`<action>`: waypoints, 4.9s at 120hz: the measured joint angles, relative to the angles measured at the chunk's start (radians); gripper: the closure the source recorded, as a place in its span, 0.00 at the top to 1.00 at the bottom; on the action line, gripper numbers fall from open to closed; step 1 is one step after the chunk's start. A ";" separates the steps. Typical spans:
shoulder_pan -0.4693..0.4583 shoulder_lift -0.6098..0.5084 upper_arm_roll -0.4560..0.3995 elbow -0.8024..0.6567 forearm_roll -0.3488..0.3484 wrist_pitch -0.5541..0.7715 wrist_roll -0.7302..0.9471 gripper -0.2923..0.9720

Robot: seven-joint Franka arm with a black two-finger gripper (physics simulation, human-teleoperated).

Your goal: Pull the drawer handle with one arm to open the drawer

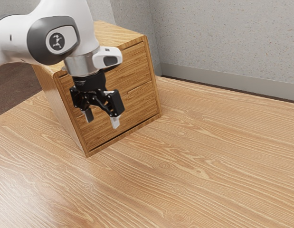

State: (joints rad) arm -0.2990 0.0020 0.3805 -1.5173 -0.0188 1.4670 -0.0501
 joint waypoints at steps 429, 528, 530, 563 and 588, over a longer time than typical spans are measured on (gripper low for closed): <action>0.317 0.166 -0.358 0.133 0.512 0.461 0.198 0.77; 0.349 0.236 -0.357 0.184 0.517 0.508 0.204 0.77; 0.350 0.236 -0.356 0.184 0.517 0.508 0.204 0.77; 0.353 0.241 -0.358 0.172 0.507 0.511 0.202 0.78; 0.344 0.248 -0.358 0.162 0.501 0.511 0.198 0.76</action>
State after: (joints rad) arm 0.0450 0.2499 0.0228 -1.3553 0.4826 1.9784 0.1483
